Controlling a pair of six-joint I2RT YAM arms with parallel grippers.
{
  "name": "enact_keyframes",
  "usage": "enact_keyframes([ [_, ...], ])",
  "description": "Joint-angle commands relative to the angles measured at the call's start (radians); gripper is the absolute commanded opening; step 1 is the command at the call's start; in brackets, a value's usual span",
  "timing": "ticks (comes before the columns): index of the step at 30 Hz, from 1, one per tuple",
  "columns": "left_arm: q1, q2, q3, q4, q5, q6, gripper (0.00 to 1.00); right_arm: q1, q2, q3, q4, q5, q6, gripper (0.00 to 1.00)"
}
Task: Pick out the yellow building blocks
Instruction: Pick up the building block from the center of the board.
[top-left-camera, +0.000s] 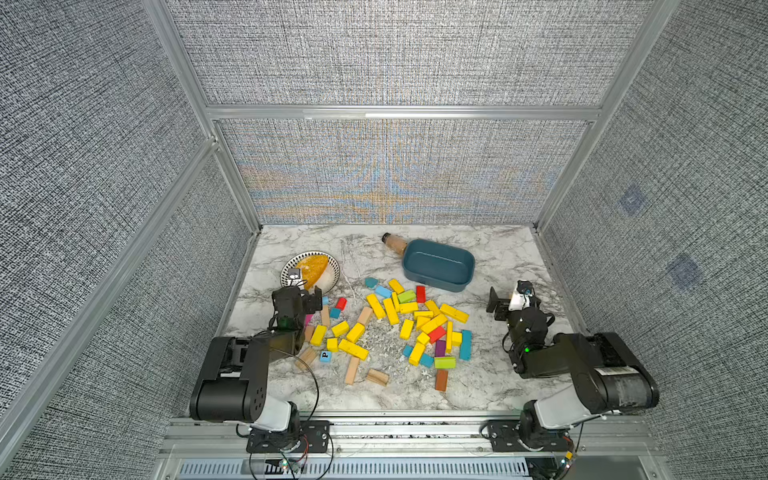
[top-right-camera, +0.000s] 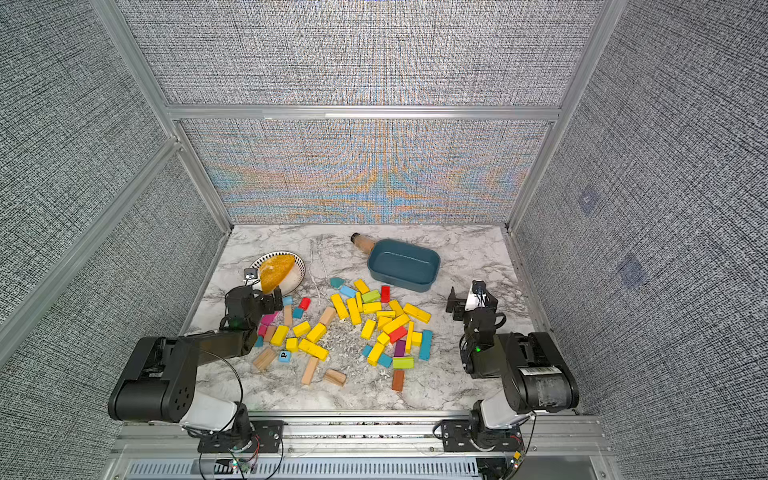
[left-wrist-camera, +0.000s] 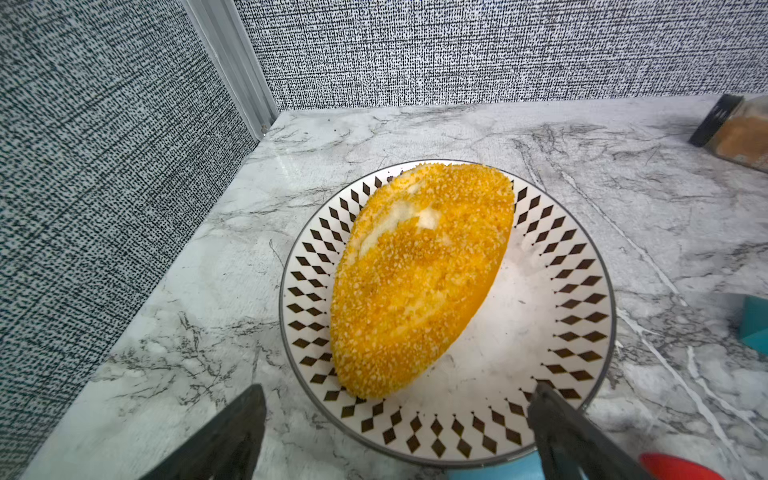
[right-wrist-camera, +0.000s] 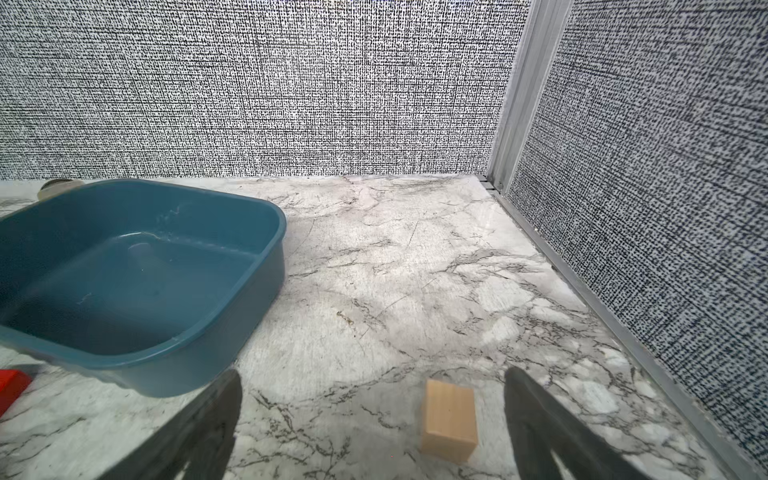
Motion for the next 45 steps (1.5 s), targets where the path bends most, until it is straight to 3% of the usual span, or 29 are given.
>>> enact_keyframes([
  [1,-0.001,0.0,0.015,-0.002,0.076,0.036,0.99,0.002,-0.002,0.005,0.021,0.009,0.001,0.98],
  [20,0.001,-0.007,0.014,0.001,0.09,0.036,0.99,0.001,-0.047,-0.014,0.032,0.047,0.011,0.98],
  [23,0.0,-0.096,0.071,-0.18,0.168,0.079,0.99,0.011,-0.157,0.048,-0.187,0.043,-0.015,0.98],
  [26,-0.001,-0.164,0.187,-0.467,0.096,0.053,0.99,0.016,-0.257,0.12,-0.406,0.106,0.02,0.98],
  [32,-0.001,-0.314,0.148,-0.455,0.063,-0.054,0.99,0.016,-0.411,0.18,-0.682,0.119,0.211,0.98],
  [37,-0.001,-0.344,0.256,-0.638,0.035,-0.133,0.99,0.02,-0.418,0.33,-1.019,-0.016,0.315,0.96],
  [45,0.0,-0.352,0.318,-0.783,0.16,-0.249,0.99,0.168,-0.367,0.485,-1.333,-0.1,0.382,0.91],
])
